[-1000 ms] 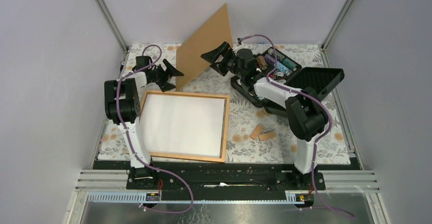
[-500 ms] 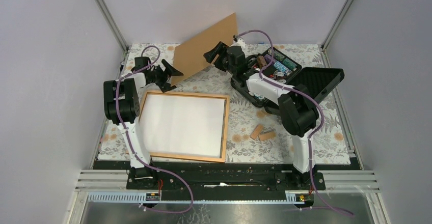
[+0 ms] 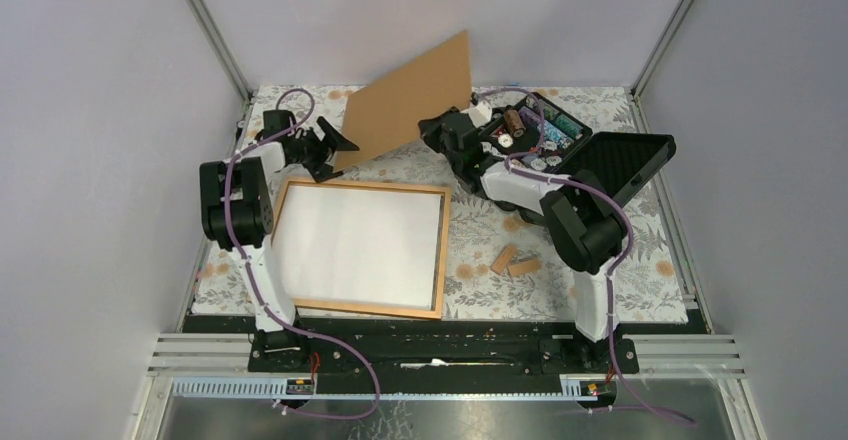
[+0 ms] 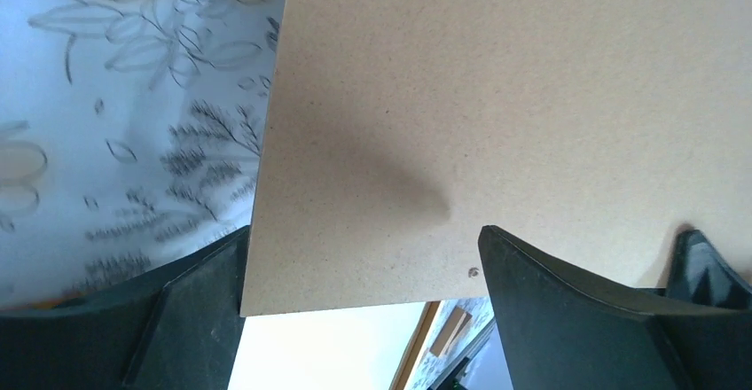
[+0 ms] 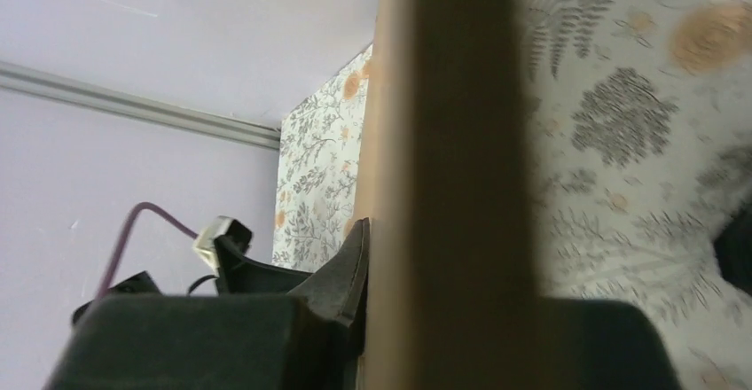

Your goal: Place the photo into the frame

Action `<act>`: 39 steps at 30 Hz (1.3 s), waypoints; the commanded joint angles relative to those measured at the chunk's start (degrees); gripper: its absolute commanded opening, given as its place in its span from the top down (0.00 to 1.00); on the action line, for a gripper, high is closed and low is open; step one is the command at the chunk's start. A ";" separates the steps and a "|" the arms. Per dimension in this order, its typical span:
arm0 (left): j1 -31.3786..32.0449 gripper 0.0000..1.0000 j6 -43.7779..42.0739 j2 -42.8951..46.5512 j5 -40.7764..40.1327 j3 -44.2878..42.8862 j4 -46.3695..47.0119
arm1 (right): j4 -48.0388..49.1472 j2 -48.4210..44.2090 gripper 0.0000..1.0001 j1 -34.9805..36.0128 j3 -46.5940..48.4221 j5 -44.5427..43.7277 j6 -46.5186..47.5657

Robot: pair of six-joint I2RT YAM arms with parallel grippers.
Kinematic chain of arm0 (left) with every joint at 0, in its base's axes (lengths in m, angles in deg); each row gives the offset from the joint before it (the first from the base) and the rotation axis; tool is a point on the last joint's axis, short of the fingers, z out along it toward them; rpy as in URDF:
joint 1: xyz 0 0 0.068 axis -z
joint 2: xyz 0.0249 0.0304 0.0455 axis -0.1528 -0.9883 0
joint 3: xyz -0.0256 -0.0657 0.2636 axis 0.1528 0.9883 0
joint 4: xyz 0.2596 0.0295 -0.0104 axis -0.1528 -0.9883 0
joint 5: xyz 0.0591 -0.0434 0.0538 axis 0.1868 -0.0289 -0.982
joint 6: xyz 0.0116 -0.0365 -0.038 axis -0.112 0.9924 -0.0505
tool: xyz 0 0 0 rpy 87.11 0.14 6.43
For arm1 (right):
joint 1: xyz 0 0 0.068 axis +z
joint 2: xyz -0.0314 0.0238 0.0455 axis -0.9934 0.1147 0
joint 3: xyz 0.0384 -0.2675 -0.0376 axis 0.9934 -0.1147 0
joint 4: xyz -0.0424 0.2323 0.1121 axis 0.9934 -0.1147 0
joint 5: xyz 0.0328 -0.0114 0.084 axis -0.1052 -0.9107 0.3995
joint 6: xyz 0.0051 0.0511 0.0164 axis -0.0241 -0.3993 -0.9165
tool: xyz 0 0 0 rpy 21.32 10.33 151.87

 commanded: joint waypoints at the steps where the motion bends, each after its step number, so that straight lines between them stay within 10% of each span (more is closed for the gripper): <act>1: 0.26 0.03 -6.51 12.89 -5.15 -1.60 -2.39 | 7.13 -11.57 1.00 2.73 -7.20 -9.41 1.52; 14: 0.84 0.01 -13.78 32.01 -19.38 -2.26 -4.84 | -2.32 -32.57 1.00 2.67 -12.45 10.38 37.61; 24: 0.83 0.01 -13.17 36.43 -18.16 -3.01 -5.06 | -22.55 -46.35 1.00 2.69 -11.52 26.56 70.93; 39: -3.93 0.02 3.04 39.03 -5.83 1.99 -8.69 | -28.98 -67.48 1.00 2.68 -23.33 32.41 91.56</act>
